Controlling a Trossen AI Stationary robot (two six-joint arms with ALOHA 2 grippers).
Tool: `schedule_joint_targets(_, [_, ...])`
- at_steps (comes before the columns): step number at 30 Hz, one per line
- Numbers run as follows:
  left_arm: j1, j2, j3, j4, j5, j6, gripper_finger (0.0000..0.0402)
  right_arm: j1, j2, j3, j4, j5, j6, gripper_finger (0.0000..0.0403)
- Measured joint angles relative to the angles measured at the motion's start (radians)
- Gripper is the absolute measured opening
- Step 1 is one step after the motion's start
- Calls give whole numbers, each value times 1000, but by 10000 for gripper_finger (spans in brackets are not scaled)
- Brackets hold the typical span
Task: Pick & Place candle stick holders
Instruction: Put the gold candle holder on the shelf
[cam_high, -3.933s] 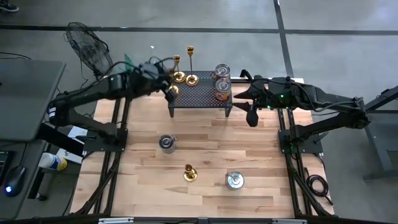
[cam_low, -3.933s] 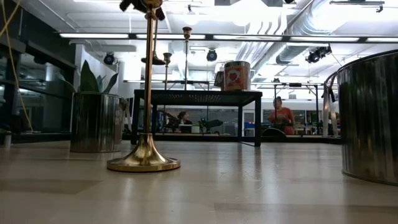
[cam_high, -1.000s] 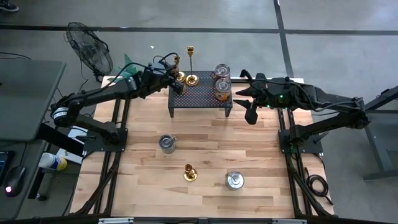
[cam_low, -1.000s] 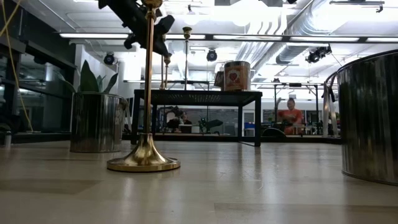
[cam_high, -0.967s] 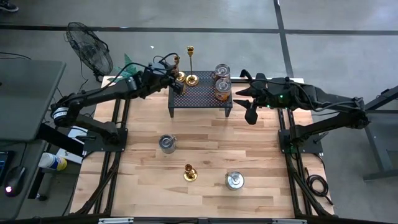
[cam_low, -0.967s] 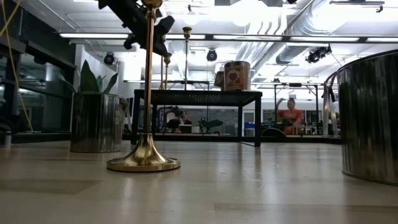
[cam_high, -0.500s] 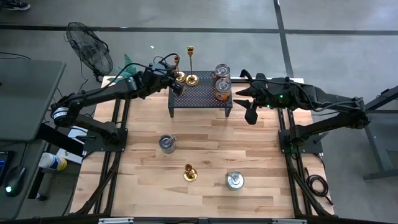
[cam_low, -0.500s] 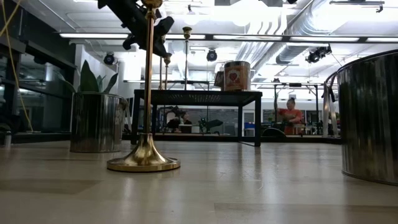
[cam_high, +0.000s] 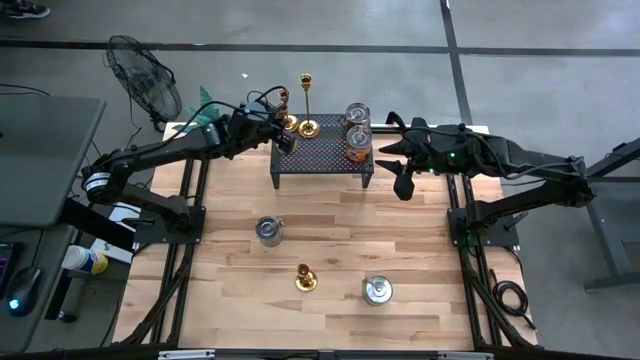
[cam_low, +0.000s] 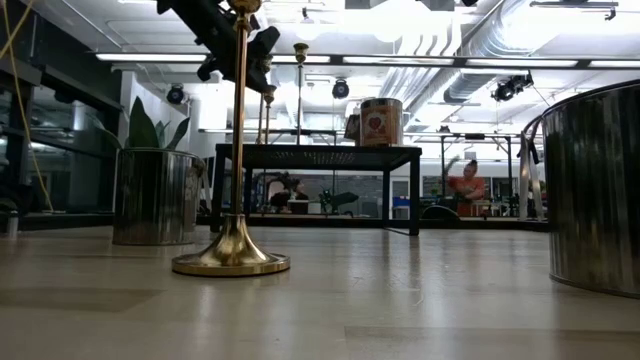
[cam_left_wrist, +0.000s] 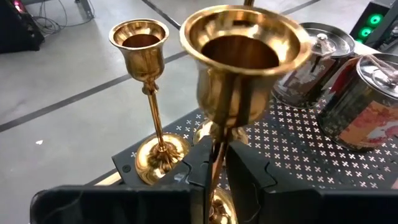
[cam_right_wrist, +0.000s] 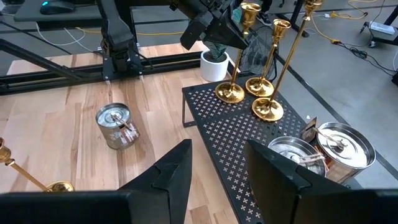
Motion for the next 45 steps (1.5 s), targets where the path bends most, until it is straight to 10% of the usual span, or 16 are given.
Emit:
schedule_joint_targets(14, [0, 0, 0, 32, 32, 31, 48, 0, 0, 0, 0, -1, 0, 140])
schedule_joint_targets(45, [-2, -68, 0, -29, 44, 80, 243, 0, 0, 0, -45, -35, 61, 140])
